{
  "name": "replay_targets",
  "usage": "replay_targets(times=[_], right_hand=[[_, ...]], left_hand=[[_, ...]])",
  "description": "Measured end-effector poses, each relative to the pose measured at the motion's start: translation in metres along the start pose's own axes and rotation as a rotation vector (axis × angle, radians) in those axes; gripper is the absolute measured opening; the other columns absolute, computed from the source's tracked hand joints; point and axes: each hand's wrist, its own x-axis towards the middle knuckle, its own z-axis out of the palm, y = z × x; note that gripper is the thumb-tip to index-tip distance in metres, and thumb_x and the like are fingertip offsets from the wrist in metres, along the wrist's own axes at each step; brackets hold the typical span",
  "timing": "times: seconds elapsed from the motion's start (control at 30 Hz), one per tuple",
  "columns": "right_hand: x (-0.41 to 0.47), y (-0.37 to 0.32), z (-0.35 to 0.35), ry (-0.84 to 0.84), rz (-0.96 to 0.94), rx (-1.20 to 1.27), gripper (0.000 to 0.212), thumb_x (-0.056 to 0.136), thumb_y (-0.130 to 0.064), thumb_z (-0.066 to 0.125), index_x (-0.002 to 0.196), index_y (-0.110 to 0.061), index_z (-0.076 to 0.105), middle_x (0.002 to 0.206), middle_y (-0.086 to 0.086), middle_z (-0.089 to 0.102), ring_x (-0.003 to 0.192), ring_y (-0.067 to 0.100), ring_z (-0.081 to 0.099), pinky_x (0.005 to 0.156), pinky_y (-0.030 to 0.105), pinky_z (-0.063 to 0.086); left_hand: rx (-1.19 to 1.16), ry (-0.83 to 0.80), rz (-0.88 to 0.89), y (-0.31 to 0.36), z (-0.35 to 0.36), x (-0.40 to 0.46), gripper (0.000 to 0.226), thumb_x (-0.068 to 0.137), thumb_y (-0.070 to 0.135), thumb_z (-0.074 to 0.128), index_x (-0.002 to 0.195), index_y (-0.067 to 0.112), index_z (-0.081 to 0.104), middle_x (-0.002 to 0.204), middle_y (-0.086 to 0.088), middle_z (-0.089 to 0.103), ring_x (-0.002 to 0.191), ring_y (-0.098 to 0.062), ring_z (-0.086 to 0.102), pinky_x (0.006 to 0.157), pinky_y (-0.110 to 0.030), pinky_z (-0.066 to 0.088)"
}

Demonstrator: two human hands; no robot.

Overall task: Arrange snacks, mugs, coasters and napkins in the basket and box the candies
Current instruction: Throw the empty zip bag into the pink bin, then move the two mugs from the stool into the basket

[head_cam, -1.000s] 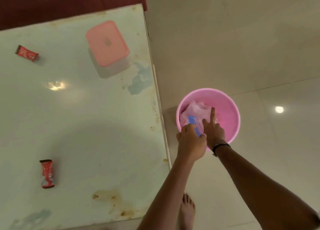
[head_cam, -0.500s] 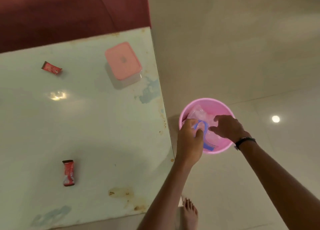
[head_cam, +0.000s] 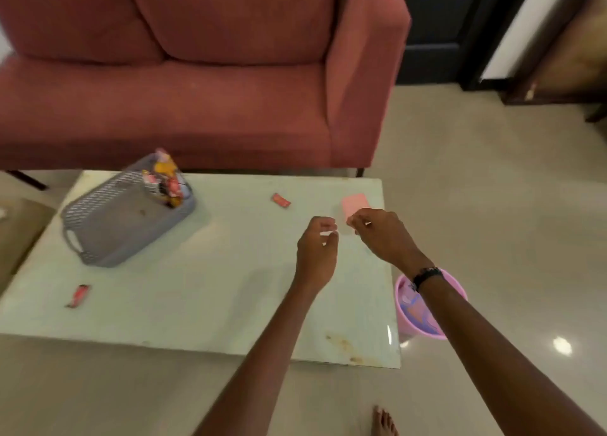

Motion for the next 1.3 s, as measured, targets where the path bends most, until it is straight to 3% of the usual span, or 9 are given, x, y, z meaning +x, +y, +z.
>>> replay_targets(times=[0.3, 0.47, 0.57, 0.67, 0.77, 0.9, 1.07, 1.23, 1.3], right_hand=[[-0.033, -0.258, 0.072, -0.133, -0.159, 0.019, 0.031, 0.091, -0.034, 0.044, 0.082, -0.020, 0.069, 0.095, 0.003, 0.073, 0.088, 0.025, 0.067, 0.085, 0.041, 0.053], [-0.061, -0.355, 0.138, -0.240, -0.183, 0.073, 0.038, 0.076, -0.041, 0.042, 0.077, -0.013, 0.068, 0.089, 0.011, 0.071, 0.084, 0.033, 0.068, 0.075, 0.050, 0.056], [-0.078, -0.405, 0.171, -0.281, -0.203, 0.123, 0.033, 0.085, -0.030, 0.047, 0.082, -0.005, 0.069, 0.090, 0.013, 0.072, 0.085, 0.030, 0.068, 0.076, 0.044, 0.055], [-0.081, -0.445, 0.206, -0.331, -0.199, 0.181, 0.029, 0.090, -0.016, 0.048, 0.087, 0.003, 0.069, 0.093, 0.018, 0.072, 0.081, 0.026, 0.067, 0.067, 0.030, 0.049], [-0.073, -0.479, 0.240, -0.365, -0.218, 0.175, 0.029, 0.090, -0.013, 0.046, 0.086, 0.000, 0.071, 0.093, 0.017, 0.073, 0.087, 0.029, 0.068, 0.073, 0.034, 0.051], [-0.054, -0.515, 0.277, -0.407, -0.278, 0.129, 0.031, 0.092, -0.011, 0.043, 0.088, -0.002, 0.072, 0.095, 0.015, 0.073, 0.089, 0.029, 0.067, 0.079, 0.037, 0.051], [-0.014, -0.567, 0.336, -0.440, -0.265, 0.166, 0.031, 0.093, -0.013, 0.043, 0.088, 0.000, 0.070, 0.092, 0.010, 0.072, 0.073, 0.016, 0.063, 0.059, 0.015, 0.044], [0.021, -0.609, 0.403, -0.531, -0.217, 0.116, 0.031, 0.092, -0.015, 0.042, 0.088, -0.002, 0.070, 0.094, 0.009, 0.073, 0.084, 0.022, 0.069, 0.072, 0.027, 0.049], [0.033, -0.623, 0.426, -0.564, -0.194, 0.115, 0.030, 0.092, -0.013, 0.042, 0.090, -0.001, 0.070, 0.093, 0.008, 0.072, 0.082, 0.020, 0.068, 0.071, 0.026, 0.049]], left_hand=[[-0.011, 0.206, 0.042, 0.031, -0.267, -0.036, 0.014, 0.088, 0.011, 0.049, 0.097, 0.019, 0.054, 0.102, -0.004, 0.063, 0.088, -0.020, 0.057, 0.079, -0.040, 0.050], [0.017, 0.290, 0.038, 0.026, -0.385, -0.063, 0.005, 0.087, 0.018, 0.053, 0.090, 0.014, 0.054, 0.090, -0.011, 0.060, 0.080, -0.020, 0.051, 0.077, -0.041, 0.049], [0.001, 0.319, -0.012, 0.021, -0.443, -0.073, 0.009, 0.087, 0.014, 0.053, 0.095, 0.011, 0.057, 0.093, -0.006, 0.059, 0.085, -0.021, 0.054, 0.078, -0.039, 0.048], [-0.021, 0.344, -0.061, 0.010, -0.493, -0.075, 0.015, 0.088, 0.013, 0.052, 0.101, 0.008, 0.058, 0.099, -0.009, 0.061, 0.092, -0.025, 0.057, 0.075, -0.032, 0.047], [-0.055, 0.372, -0.108, -0.009, -0.536, -0.071, 0.014, 0.087, 0.015, 0.052, 0.100, 0.012, 0.059, 0.105, -0.012, 0.065, 0.094, -0.029, 0.061, 0.077, -0.038, 0.051], [-0.127, 0.400, -0.129, -0.033, -0.584, -0.054, 0.012, 0.088, 0.009, 0.050, 0.093, 0.017, 0.056, 0.102, -0.011, 0.065, 0.078, -0.018, 0.058, 0.067, -0.031, 0.047], [-0.157, 0.444, -0.200, -0.074, -0.648, -0.014, 0.012, 0.090, 0.011, 0.048, 0.098, 0.012, 0.058, 0.101, -0.006, 0.064, 0.081, -0.014, 0.059, 0.065, -0.024, 0.047], [-0.223, 0.457, -0.323, -0.114, -0.699, 0.024, 0.014, 0.089, 0.005, 0.048, 0.087, 0.016, 0.057, 0.087, -0.002, 0.061, 0.074, -0.012, 0.056, 0.064, -0.024, 0.047], [-0.265, 0.465, -0.375, -0.127, -0.716, 0.038, 0.020, 0.087, 0.003, 0.048, 0.080, 0.020, 0.056, 0.084, -0.003, 0.060, 0.072, -0.013, 0.055, 0.063, -0.024, 0.046]])
